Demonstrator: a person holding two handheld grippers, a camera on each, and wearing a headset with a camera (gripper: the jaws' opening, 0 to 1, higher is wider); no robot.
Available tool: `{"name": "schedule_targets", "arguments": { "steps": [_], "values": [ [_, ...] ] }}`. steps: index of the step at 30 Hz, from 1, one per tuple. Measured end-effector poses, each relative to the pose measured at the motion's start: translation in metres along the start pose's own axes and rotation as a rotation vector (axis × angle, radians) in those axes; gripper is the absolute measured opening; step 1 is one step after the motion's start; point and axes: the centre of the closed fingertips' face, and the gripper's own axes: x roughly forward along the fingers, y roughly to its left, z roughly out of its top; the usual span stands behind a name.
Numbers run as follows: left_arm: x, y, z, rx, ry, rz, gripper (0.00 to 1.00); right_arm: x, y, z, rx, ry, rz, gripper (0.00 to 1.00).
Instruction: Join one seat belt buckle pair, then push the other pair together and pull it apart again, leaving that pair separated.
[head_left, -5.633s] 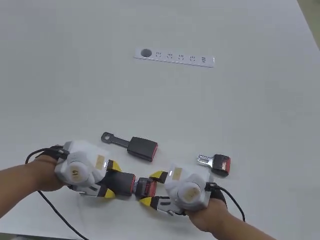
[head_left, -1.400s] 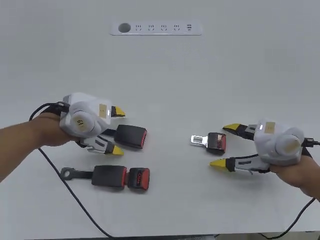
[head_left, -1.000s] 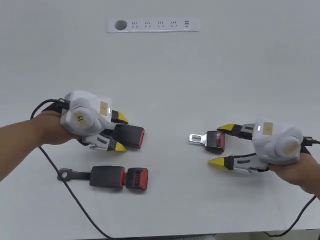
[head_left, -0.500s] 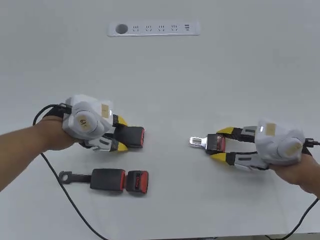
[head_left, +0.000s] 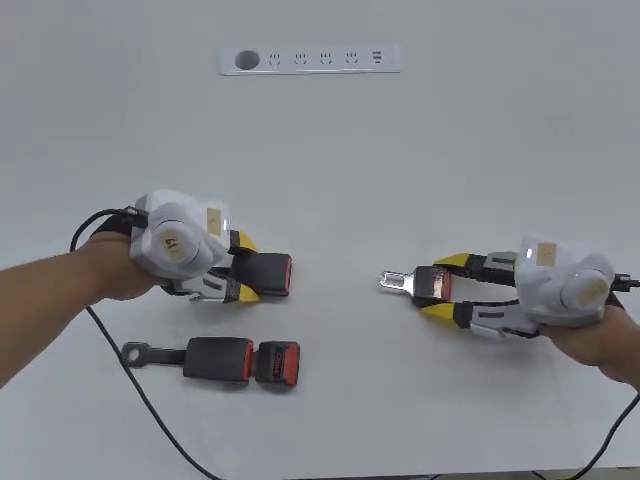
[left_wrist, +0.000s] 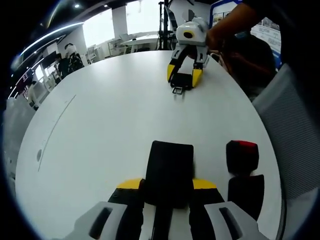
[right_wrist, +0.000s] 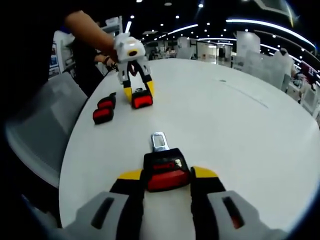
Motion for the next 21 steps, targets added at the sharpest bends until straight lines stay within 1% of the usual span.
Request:
{"name": "schedule_targets", "arguments": {
  "steps": [8, 21],
  "values": [
    [0.000, 0.000, 0.000, -0.010, -0.009, 0.005, 0.36, 0.008, 0.002, 0.008, -0.001, -0.013, 0.002, 0.36],
    [0.000, 0.001, -0.001, -0.009, -0.014, 0.004, 0.36, 0.028, 0.004, 0.022, -0.009, -0.046, 0.034, 0.36]
  ]
}}
